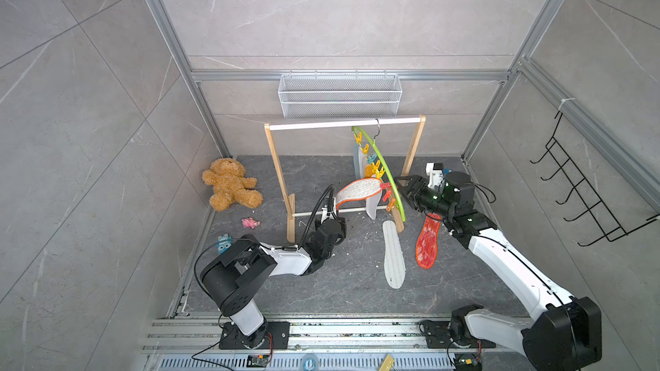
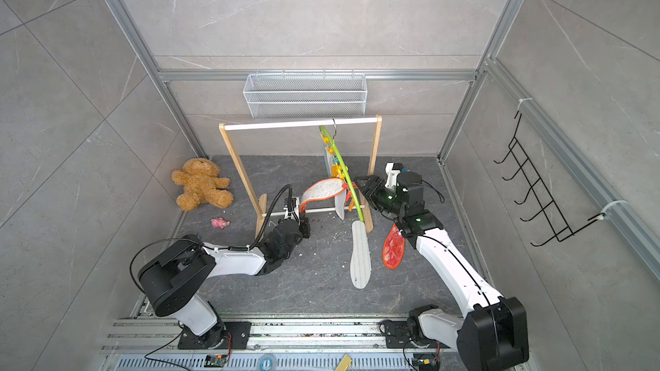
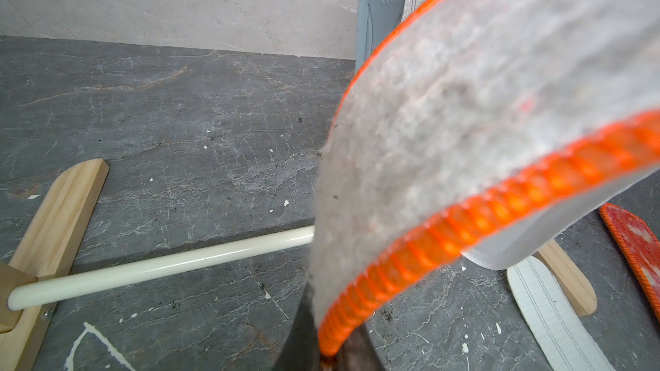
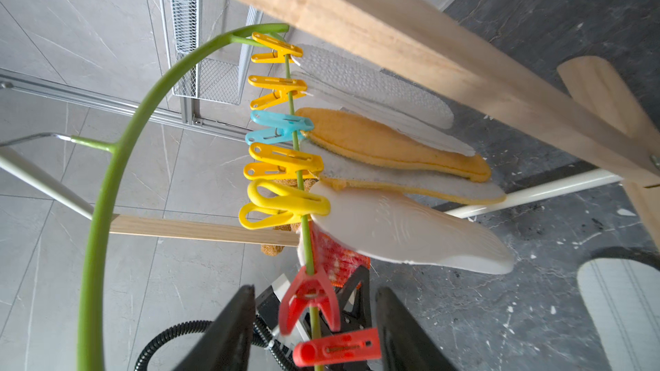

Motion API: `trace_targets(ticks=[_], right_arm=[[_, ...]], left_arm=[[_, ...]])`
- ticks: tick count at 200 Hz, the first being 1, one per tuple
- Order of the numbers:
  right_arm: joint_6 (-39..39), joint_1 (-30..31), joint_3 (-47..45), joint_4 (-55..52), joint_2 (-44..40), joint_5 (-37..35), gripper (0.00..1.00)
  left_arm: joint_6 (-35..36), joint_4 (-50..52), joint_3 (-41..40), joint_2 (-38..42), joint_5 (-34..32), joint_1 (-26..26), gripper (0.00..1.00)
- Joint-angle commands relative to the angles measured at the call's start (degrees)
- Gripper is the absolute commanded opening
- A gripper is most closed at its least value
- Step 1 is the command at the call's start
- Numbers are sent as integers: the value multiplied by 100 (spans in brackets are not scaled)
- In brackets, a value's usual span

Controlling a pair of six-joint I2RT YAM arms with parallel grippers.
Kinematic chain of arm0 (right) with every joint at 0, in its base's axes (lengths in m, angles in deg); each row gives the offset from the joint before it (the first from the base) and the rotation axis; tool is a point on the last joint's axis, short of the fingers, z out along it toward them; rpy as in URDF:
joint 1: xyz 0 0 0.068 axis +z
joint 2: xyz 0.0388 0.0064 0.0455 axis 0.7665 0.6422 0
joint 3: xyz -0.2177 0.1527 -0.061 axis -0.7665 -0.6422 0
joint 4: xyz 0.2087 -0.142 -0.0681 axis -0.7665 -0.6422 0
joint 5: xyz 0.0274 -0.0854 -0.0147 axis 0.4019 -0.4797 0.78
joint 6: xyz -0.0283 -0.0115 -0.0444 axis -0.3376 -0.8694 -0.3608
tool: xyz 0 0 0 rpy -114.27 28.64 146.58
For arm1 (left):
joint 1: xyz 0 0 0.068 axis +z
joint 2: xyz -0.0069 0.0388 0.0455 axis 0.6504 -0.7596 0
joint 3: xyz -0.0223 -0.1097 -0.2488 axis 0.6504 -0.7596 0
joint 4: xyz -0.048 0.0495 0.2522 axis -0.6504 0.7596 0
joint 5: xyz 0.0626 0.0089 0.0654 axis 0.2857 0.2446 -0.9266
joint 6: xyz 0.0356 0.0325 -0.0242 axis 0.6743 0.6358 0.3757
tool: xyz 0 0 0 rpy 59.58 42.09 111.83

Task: Take the shoe insoles off the hanger
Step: Remove the insole from the hanger.

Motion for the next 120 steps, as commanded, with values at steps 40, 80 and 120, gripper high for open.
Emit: trace_targets(ticks=[40,80,120], right_arm=[[325,-15,84,589,190,212,44],[376,-15,59,683,226,270,39],[440,-11,15,737,235,315,35]], left_arm=[[77,-160,146,250,20,22,0],[76,-157,145,249,28,21,0],[60,-157,137,250,37,26,0]])
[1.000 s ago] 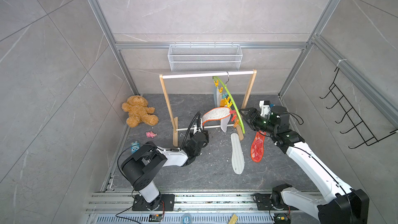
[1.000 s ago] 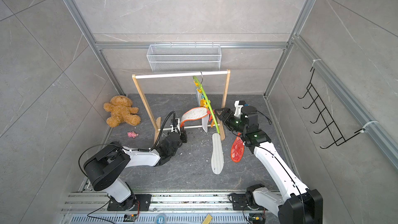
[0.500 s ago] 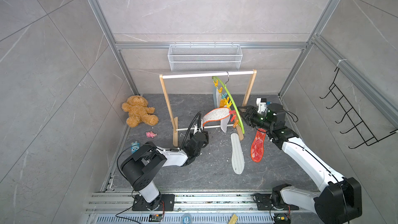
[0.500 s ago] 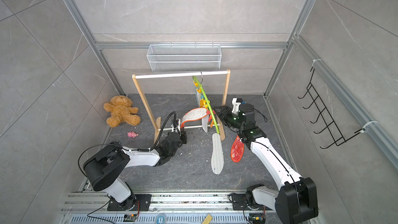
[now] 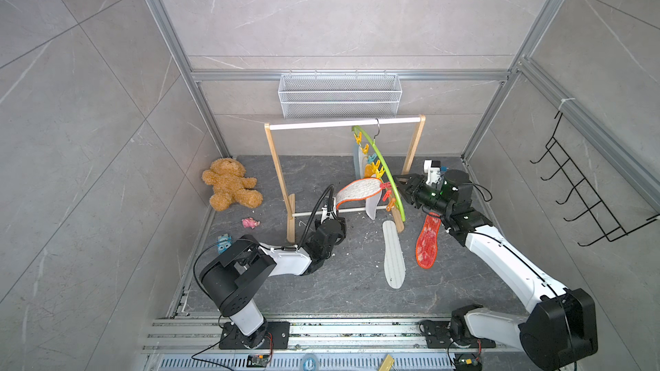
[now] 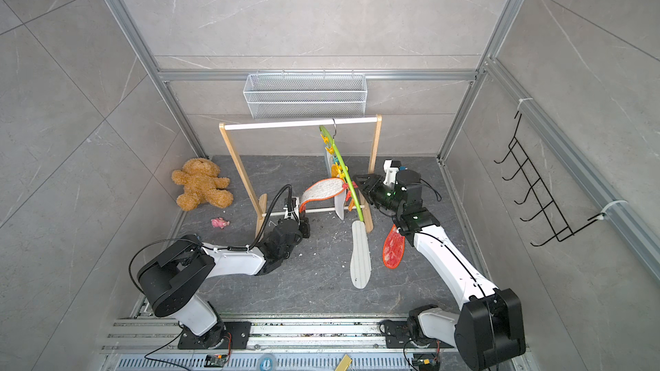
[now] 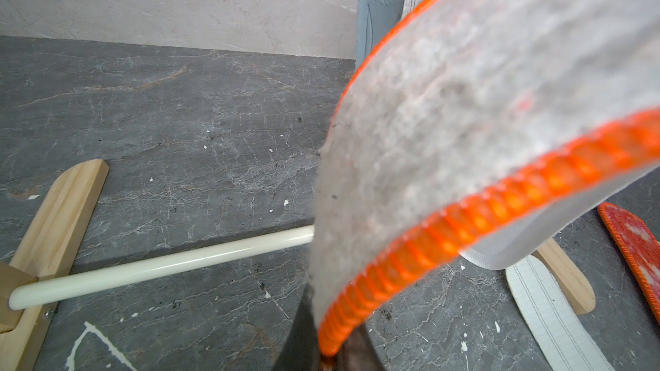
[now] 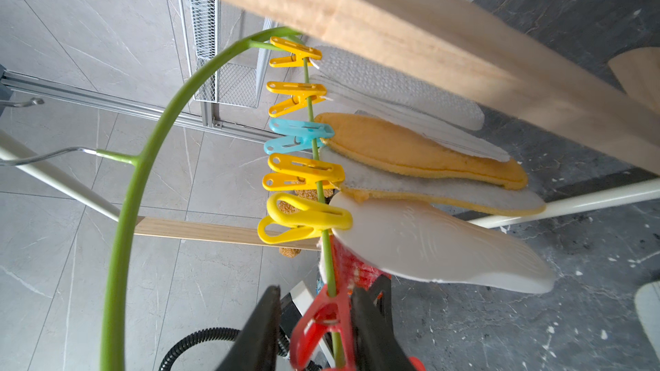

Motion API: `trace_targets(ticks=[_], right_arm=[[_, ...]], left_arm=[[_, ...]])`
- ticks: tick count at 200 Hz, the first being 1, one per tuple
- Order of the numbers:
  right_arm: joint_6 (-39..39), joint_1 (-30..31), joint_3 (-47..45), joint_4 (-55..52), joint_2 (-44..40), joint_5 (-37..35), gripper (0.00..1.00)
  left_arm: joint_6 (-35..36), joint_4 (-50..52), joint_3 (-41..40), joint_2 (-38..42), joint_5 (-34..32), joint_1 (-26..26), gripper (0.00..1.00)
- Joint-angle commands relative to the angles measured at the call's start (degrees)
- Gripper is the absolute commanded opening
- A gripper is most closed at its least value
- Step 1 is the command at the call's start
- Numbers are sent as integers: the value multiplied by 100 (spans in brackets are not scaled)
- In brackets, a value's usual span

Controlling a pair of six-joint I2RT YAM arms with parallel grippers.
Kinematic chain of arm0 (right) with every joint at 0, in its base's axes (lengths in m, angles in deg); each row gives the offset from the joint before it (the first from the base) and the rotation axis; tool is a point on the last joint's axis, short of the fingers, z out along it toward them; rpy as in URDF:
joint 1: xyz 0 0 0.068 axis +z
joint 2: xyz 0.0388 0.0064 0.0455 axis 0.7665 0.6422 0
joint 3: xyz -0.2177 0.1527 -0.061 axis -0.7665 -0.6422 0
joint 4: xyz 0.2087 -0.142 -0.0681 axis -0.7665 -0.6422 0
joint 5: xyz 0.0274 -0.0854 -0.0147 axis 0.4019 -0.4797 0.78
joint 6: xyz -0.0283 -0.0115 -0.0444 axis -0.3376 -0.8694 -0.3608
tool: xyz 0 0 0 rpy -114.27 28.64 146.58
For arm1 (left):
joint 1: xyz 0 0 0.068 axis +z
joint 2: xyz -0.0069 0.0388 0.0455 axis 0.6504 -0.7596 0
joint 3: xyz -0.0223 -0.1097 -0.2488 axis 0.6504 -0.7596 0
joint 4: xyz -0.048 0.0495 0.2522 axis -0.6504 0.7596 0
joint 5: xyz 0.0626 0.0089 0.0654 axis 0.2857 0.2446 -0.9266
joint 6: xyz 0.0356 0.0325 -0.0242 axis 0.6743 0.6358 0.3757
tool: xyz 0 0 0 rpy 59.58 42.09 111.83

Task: Take the shoe insoles off the hanger
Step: Remove the insole from the hanger, then open the clamp at the hanger.

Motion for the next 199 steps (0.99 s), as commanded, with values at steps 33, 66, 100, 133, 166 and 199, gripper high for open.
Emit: trace_targets(ticks=[33,66,100,133,166,199], right_arm=[[127,-21,-32,245,58,149,48],[147,-20,-98,271,39,149,49],[165,-16,-118,289,66,172,46],[189,-13,-160,315,76,190,45],[211,-15,-213,307,85,200,49],[198,-16,-265,298,25,167,47]], left_arm=[[41,-173,128,237,33,22,0],[41,-173,128,237,50,22,0],[40,-173,137,232,64,22,0],[21,-173,142,219,80,26,0],[5,-180,146,208,103,22,0],[6,-181,146,210,112,22,0]])
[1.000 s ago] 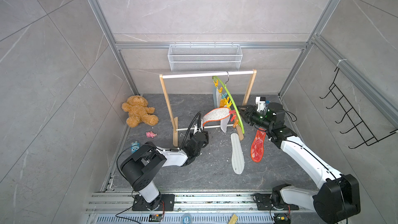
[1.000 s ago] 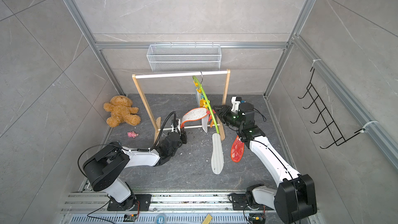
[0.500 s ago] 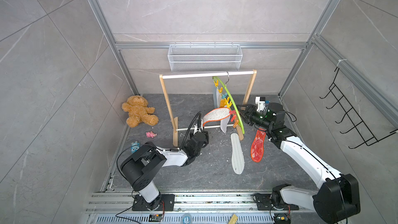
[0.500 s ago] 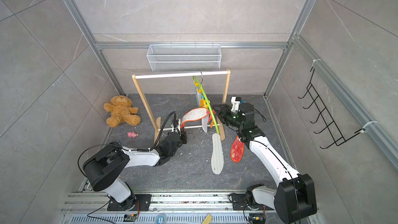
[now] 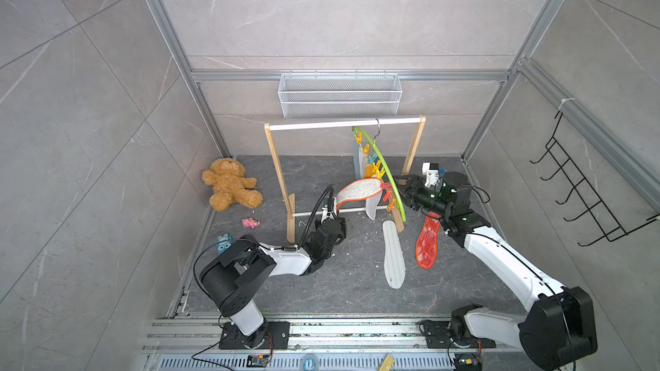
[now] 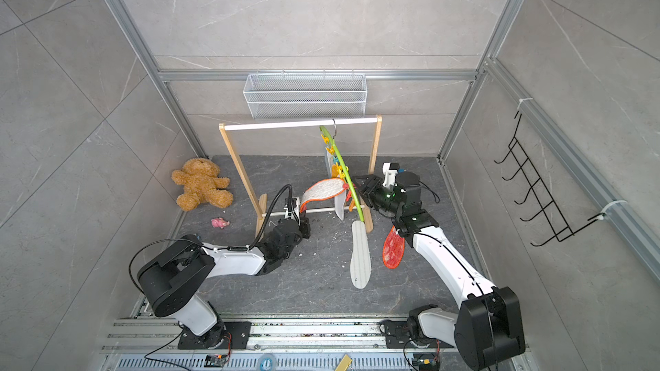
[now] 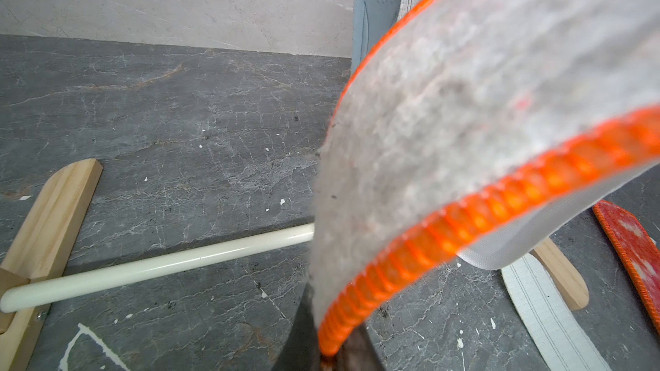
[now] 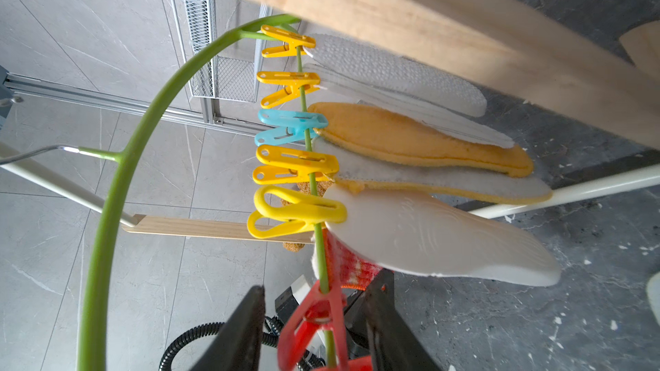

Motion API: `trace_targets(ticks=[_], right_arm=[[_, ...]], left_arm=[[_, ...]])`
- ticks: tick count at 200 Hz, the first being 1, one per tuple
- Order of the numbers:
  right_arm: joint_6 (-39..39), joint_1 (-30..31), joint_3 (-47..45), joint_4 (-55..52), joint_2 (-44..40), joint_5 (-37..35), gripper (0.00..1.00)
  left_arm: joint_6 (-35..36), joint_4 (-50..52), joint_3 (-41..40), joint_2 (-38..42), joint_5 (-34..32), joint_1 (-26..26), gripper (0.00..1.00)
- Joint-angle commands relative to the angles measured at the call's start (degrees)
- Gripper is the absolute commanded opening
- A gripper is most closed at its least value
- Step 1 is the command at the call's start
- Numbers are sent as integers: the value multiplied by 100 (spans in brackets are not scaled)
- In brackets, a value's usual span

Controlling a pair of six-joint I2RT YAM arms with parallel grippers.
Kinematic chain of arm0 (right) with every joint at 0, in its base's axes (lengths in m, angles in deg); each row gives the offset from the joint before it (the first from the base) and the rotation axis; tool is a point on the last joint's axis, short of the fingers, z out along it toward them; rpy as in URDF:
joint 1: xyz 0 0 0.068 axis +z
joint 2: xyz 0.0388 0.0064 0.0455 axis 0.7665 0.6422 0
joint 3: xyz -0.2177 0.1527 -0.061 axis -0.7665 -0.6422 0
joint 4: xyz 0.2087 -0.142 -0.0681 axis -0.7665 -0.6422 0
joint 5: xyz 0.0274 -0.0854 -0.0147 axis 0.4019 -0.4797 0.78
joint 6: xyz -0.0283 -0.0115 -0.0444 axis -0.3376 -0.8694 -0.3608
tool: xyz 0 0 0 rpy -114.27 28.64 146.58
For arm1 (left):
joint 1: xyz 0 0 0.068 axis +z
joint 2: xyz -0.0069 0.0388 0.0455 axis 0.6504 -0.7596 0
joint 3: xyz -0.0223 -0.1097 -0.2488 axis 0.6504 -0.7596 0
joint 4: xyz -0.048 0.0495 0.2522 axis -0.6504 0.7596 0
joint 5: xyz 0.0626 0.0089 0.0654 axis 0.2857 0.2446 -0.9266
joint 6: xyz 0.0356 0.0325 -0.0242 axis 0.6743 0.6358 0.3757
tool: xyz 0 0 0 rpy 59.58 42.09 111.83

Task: Take the shoe insoles off the hanger
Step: Open the clamp at the hanger.

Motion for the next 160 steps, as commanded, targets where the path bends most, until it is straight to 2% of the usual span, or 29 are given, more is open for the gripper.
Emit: trace_targets(ticks=[1,160], right_arm=[[47,-24,-70,125,-4,44,47],[73,-16,22,134,-32,153,22]], left_arm=[[10,-181,146,210,27,22,0],[-14,-155,59,297,-7,24,0]])
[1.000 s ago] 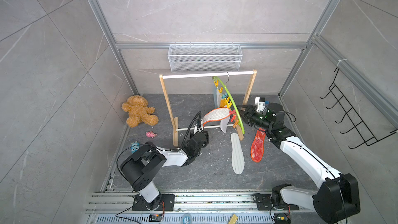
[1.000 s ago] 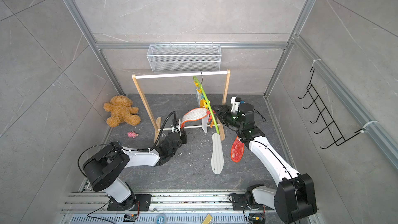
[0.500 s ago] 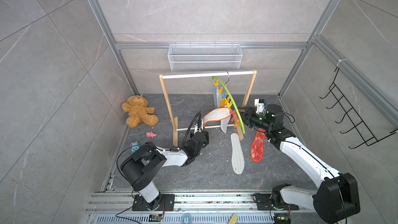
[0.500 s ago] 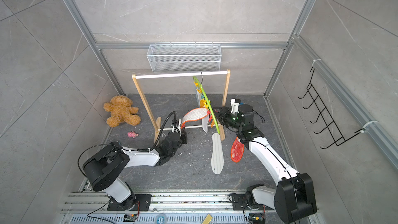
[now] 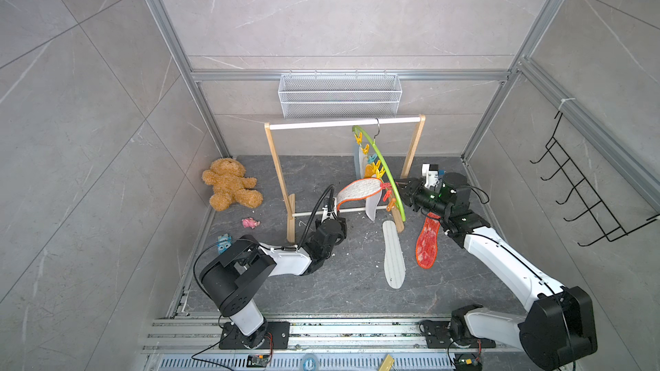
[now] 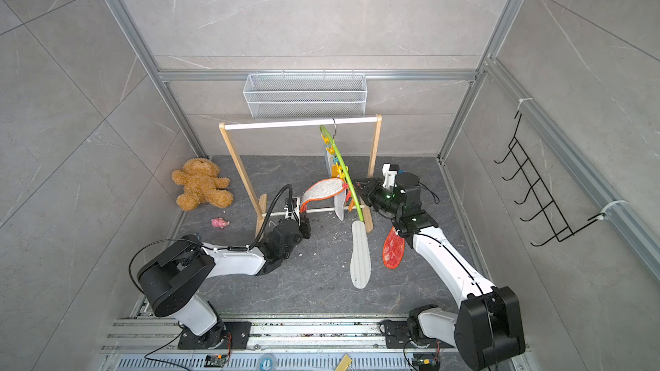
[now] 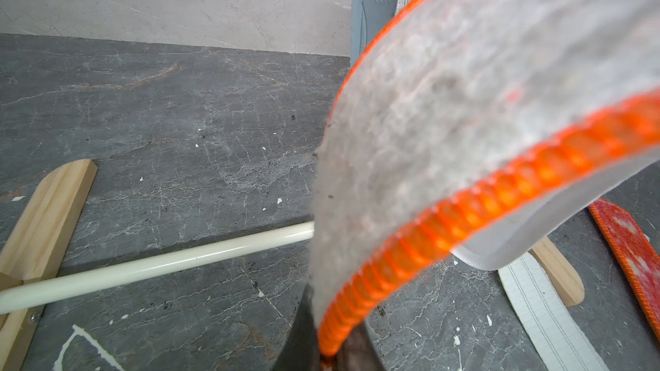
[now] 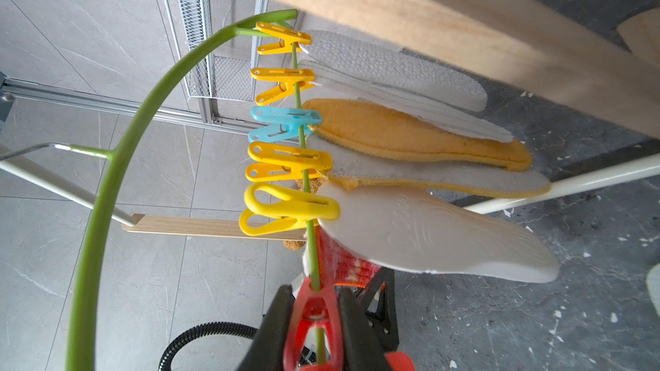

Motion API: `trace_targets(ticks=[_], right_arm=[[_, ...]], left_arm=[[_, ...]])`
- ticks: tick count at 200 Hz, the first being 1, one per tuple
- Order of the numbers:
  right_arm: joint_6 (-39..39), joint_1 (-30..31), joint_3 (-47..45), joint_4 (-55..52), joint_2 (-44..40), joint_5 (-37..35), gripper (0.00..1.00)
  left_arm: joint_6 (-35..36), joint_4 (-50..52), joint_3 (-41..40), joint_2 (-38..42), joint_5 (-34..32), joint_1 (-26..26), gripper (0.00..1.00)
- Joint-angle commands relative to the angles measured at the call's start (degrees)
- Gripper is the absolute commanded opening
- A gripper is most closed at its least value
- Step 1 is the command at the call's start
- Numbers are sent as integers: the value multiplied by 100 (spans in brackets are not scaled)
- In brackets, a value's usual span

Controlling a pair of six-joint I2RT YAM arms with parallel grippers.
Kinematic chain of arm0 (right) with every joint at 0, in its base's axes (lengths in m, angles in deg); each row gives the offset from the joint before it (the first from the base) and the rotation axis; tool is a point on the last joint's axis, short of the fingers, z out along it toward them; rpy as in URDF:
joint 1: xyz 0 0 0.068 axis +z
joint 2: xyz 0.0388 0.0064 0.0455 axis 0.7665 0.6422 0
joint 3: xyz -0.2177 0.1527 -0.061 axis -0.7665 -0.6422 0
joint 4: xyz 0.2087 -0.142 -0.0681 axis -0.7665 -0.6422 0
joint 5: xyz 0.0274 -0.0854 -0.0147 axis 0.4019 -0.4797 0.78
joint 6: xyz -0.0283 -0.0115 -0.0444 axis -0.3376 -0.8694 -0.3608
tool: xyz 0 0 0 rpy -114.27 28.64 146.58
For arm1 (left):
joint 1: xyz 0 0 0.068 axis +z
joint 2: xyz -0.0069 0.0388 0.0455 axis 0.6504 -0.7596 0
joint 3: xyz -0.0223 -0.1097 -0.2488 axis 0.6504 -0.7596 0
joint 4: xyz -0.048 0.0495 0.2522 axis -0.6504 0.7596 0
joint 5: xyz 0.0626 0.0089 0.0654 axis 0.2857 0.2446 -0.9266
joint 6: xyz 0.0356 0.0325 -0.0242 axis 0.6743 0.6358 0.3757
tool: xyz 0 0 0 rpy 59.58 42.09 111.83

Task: Take the shoe insoles off the hanger
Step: Open the clamp at the hanger.

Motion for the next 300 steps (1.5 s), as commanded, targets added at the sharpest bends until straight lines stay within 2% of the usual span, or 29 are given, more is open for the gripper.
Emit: trace_targets(ticks=[1,117,300], right_arm=[[-10,-16,54,132,-34,118,22],[-54,-16,127,132,58,206,17],[-265,256,311,-79,237,166,18]], left_arm=[[-15,-157,54,300,-49,23,0],[-69,-156,-329,566,-288,22,0],[-99,-15,-973,1308,-652,22,0]])
